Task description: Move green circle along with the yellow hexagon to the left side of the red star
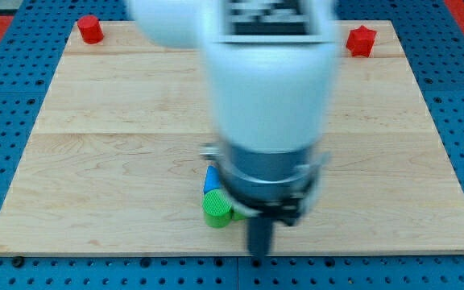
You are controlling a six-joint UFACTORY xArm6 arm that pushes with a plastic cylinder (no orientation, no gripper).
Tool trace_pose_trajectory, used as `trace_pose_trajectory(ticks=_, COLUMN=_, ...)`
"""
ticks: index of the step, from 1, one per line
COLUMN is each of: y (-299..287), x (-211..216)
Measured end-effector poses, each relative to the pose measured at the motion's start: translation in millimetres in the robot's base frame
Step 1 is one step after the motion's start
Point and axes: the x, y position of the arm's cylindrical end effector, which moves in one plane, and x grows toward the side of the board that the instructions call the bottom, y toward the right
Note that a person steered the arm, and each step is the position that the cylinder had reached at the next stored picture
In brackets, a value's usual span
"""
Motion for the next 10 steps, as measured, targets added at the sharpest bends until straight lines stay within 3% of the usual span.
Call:
trace_pose_trajectory(ticks=4, y=-88.2, x=-23.5)
trace_pose_trajectory(ticks=8, y=-102.4, x=-83.6)
trace_pose_trajectory(ticks=10, y=-124.5, x=-82.0)
